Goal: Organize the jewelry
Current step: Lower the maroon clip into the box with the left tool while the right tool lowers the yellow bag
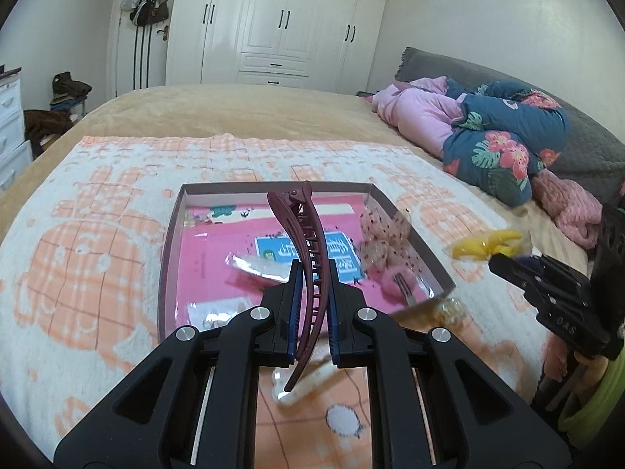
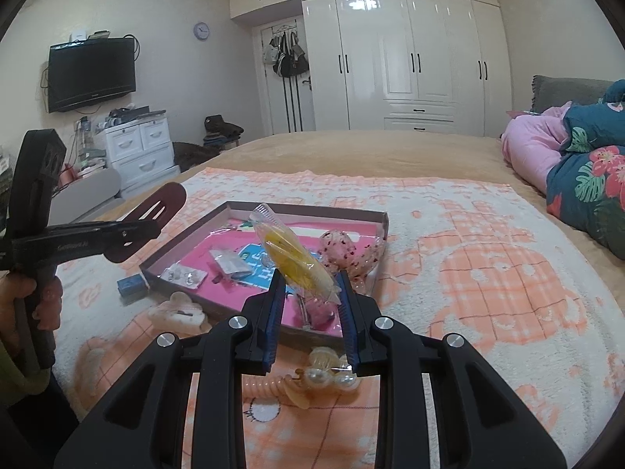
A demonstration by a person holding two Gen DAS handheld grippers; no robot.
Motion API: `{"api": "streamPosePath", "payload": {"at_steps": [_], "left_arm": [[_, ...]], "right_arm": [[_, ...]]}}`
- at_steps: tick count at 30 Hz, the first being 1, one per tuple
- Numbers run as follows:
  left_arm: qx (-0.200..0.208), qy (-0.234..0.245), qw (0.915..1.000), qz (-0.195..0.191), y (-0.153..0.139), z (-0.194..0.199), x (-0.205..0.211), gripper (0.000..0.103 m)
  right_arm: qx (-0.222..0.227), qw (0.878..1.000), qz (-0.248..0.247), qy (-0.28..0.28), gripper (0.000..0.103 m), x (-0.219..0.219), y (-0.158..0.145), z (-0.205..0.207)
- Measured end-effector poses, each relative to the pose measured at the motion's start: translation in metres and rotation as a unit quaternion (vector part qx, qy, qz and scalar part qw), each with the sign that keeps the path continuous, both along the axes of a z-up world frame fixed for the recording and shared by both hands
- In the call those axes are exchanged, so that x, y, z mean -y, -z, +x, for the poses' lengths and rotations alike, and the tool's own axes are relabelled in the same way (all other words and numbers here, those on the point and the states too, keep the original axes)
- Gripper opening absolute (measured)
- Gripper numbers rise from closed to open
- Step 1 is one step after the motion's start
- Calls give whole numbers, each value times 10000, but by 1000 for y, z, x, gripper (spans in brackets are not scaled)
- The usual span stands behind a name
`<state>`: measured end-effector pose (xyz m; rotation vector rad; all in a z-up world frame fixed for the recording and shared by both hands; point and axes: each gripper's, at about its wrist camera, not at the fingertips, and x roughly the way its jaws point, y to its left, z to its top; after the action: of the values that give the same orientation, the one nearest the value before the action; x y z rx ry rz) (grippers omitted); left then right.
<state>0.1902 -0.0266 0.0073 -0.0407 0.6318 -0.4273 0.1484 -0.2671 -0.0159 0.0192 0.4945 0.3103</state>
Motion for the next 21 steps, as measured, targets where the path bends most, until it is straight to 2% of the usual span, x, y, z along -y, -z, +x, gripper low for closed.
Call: {"api": "streamPosePath", "payload": {"at_steps": [10,21], "left_arm": [[-85,-109,9999,26,6,31,4,6],[-279,-409,9988,39,28,56,-10,6]], "right_arm": [[16,9998,-27,173,26,3,-1,17],[26,9994,-201,294,26,0,-2,41]]}}
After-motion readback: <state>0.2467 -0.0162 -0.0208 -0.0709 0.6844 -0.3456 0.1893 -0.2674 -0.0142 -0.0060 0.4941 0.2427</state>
